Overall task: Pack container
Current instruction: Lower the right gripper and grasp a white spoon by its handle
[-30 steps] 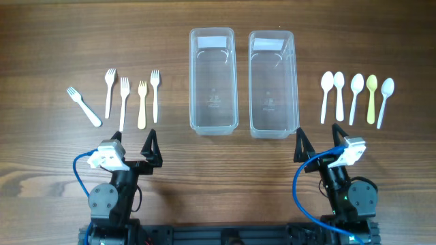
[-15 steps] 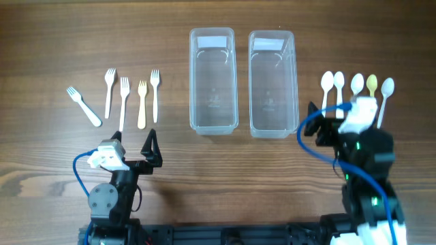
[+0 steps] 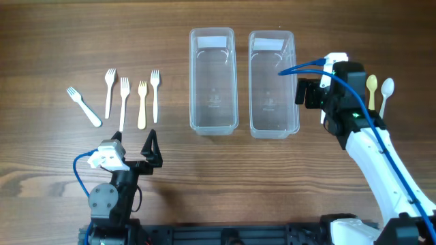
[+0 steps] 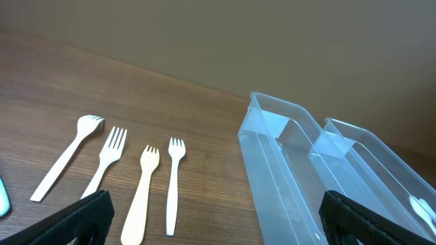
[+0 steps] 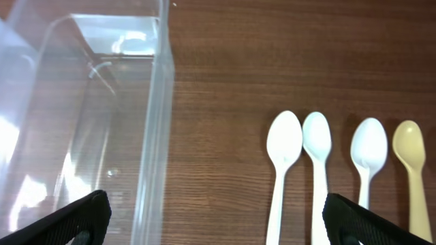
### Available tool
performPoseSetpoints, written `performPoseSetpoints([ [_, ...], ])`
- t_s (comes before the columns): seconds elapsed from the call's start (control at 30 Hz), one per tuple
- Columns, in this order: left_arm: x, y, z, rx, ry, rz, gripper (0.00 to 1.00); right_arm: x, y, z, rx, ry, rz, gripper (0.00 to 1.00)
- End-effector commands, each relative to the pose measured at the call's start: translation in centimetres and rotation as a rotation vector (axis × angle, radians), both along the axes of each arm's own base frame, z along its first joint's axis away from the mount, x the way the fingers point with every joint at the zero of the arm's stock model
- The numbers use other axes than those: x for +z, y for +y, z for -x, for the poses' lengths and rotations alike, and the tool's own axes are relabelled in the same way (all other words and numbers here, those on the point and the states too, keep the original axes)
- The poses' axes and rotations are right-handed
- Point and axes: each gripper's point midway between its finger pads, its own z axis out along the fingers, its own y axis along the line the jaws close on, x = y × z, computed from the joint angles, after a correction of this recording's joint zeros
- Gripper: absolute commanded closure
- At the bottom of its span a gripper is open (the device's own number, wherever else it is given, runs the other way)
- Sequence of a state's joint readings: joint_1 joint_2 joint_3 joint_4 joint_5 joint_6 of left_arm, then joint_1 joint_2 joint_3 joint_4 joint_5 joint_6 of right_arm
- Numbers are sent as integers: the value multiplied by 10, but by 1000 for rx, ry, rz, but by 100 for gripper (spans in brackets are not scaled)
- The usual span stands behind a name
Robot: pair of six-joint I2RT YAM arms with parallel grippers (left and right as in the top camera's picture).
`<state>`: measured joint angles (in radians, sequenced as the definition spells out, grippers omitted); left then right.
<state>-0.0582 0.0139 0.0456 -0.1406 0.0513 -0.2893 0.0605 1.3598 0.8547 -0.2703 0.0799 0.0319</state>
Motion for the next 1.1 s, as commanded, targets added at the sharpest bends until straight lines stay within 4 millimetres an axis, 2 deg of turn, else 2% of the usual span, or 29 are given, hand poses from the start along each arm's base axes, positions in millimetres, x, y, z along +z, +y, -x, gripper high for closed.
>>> performPoseSetpoints([
  [0.0, -2, -2, 0, -13, -2, -13, 0, 6, -13, -1, -40, 2, 38, 0],
  [0.13, -2, -2, 0, -13, -3, -13, 0, -14, -39, 20, -125, 117, 24, 0],
  [0.23, -2, -2, 0, -13, -2, -12, 0, -18, -58, 23, -196, 127, -35, 0],
  [0.37, -2, -2, 0, -13, -3, -12, 0, -29, -77, 24, -224, 158, -26, 1],
  [0.5, -2, -2, 0, -13, -3, -13, 0, -45, -77, 21, -203, 228, -24, 1],
  [0.63, -2, -2, 0, -13, -3, -13, 0, -60, -76, 7, -167, 300, -25, 0],
  [0.77, -2, -2, 0, -13, -3, -13, 0, -56, -79, -8, -173, 255, -27, 0],
  [0.87, -2, -2, 0, -13, -3, -13, 0, -56, -76, -9, -176, 252, -48, 1],
  [0.97, -2, -2, 0, -13, -3, -13, 0, -59, -70, -7, -159, 264, -82, 13],
  [1.07, -2, -2, 0, -13, -3, -12, 0, -65, -77, -7, -211, 275, -67, 18],
])
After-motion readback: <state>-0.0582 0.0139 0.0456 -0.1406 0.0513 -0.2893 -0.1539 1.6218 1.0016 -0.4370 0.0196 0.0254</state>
